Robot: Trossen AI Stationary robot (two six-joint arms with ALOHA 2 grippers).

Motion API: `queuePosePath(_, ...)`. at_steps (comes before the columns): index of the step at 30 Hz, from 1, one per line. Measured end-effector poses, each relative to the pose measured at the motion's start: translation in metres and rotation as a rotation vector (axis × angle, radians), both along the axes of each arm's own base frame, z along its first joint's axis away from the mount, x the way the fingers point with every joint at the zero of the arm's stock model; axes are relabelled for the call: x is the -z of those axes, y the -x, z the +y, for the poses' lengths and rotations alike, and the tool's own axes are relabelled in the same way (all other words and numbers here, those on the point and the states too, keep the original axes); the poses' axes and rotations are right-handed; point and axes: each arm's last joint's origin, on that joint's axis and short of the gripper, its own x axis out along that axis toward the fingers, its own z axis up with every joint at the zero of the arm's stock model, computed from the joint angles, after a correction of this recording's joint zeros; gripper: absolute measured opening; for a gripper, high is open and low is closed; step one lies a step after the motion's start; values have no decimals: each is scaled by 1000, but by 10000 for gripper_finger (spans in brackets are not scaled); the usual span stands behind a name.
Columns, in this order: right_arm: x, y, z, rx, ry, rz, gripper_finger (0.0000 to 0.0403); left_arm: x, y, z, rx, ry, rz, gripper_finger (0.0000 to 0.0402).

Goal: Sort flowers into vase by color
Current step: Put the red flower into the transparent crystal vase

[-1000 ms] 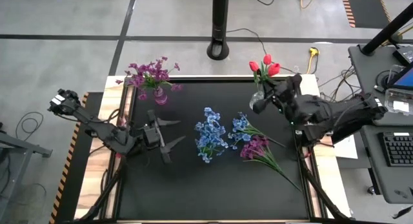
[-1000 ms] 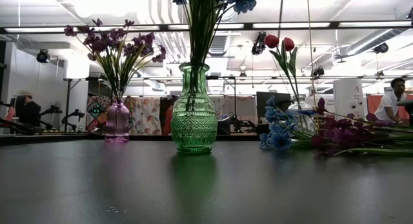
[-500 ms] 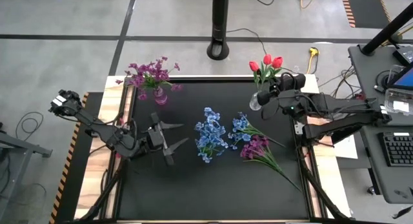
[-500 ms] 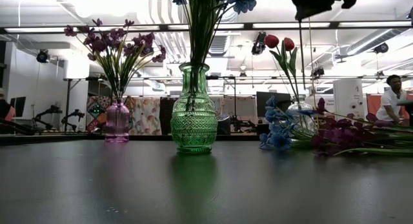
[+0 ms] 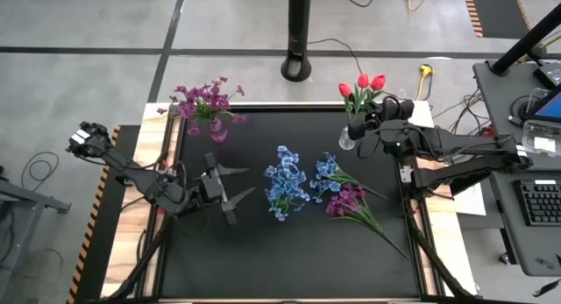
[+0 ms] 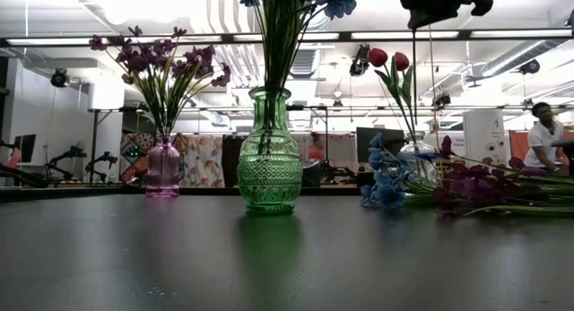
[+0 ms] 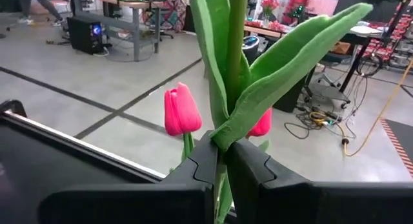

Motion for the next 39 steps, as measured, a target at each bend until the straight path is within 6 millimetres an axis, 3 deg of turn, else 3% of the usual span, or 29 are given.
queuePosePath(25, 18, -3, -9, 58, -32, -46, 20, 0, 0, 0, 0, -1, 1, 218)
queuePosePath(39, 22, -2, -9, 54, -36, -17, 142, 1, 0, 0, -1, -1, 5, 218)
